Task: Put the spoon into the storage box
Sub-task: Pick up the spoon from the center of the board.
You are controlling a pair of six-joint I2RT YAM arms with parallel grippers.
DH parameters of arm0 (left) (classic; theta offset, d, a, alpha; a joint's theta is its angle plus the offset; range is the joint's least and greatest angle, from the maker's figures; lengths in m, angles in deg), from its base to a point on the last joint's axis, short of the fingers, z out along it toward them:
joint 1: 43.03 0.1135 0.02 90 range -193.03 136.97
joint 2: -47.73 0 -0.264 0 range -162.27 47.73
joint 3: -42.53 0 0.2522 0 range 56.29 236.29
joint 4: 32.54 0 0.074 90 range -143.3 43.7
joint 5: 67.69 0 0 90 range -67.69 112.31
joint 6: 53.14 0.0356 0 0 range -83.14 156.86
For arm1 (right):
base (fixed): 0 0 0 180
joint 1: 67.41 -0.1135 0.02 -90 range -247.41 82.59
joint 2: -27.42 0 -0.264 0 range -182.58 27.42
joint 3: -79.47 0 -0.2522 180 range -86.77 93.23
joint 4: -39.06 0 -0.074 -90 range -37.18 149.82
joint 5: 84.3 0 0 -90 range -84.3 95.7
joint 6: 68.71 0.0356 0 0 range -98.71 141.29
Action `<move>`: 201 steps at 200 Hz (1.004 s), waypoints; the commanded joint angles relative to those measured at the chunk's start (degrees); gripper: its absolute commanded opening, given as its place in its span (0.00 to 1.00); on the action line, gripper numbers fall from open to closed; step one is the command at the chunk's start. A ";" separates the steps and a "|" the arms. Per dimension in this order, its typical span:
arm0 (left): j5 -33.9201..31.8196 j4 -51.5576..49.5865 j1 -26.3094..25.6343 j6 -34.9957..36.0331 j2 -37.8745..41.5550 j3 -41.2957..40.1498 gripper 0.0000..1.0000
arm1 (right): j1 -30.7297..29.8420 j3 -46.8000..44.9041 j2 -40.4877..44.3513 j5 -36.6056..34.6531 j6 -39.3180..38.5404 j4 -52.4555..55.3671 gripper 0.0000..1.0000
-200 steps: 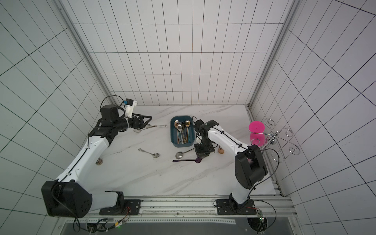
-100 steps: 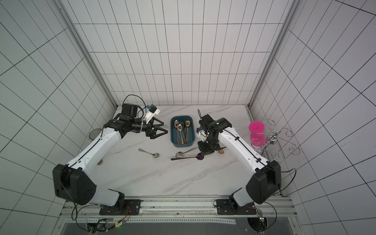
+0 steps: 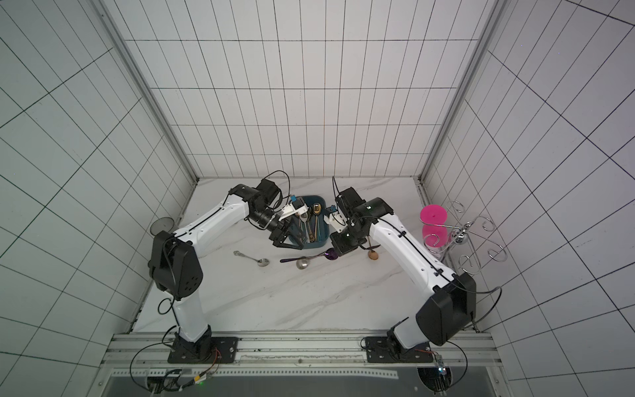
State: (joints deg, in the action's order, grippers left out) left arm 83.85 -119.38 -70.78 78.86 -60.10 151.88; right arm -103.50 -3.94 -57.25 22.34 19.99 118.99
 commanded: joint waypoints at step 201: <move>-4.50 -10.71 -6.56 1.51 -10.75 12.30 0.00 | -1.96 0.42 7.89 -5.97 -3.36 -6.23 0.38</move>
State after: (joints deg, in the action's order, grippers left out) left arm 78.52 -130.05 -77.42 81.90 -70.44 161.74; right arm -105.36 -3.94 -52.70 19.68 15.57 114.51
